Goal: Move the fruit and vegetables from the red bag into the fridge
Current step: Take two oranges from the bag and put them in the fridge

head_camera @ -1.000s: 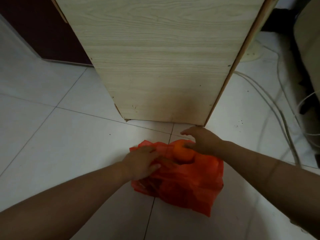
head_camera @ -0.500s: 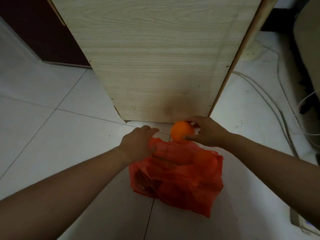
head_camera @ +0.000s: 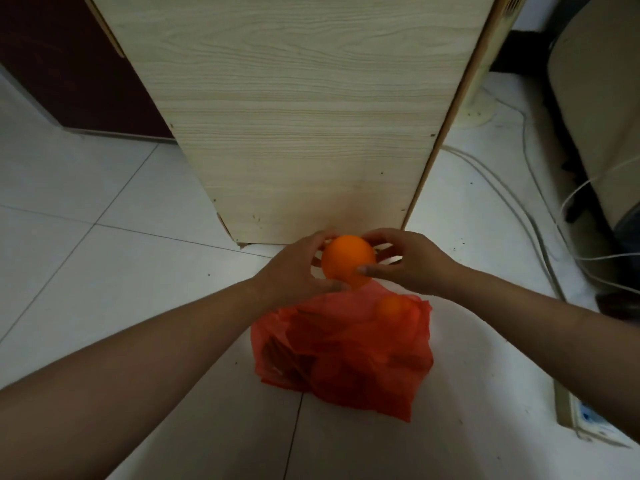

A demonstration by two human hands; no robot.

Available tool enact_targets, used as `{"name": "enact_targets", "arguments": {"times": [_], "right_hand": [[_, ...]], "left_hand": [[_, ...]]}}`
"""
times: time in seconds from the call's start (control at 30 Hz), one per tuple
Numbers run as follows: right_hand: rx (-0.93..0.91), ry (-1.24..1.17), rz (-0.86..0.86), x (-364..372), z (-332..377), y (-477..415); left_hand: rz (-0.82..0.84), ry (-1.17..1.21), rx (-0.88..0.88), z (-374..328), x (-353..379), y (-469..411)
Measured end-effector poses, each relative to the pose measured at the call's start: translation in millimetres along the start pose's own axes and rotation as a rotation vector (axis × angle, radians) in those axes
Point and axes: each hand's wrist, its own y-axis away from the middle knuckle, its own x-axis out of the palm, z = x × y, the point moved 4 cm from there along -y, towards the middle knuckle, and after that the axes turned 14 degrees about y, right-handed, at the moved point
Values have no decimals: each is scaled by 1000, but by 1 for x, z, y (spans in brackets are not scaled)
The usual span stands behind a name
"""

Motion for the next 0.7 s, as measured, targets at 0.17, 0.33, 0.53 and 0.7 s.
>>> {"name": "enact_targets", "arguments": {"times": [0.17,0.33,0.53,0.7], "right_hand": [[19,180,116,19,-21,5],[34,443,345,45,-54,20],[190,382,413,63,-77,36],[268,277,454,73,-88,31]], "left_hand": [[23,-126,-89,20,-7,17],[82,-295,-150,34,-5,28],[89,-269,-218,45,3,24],[113,-266,-224,45,13,20]]}}
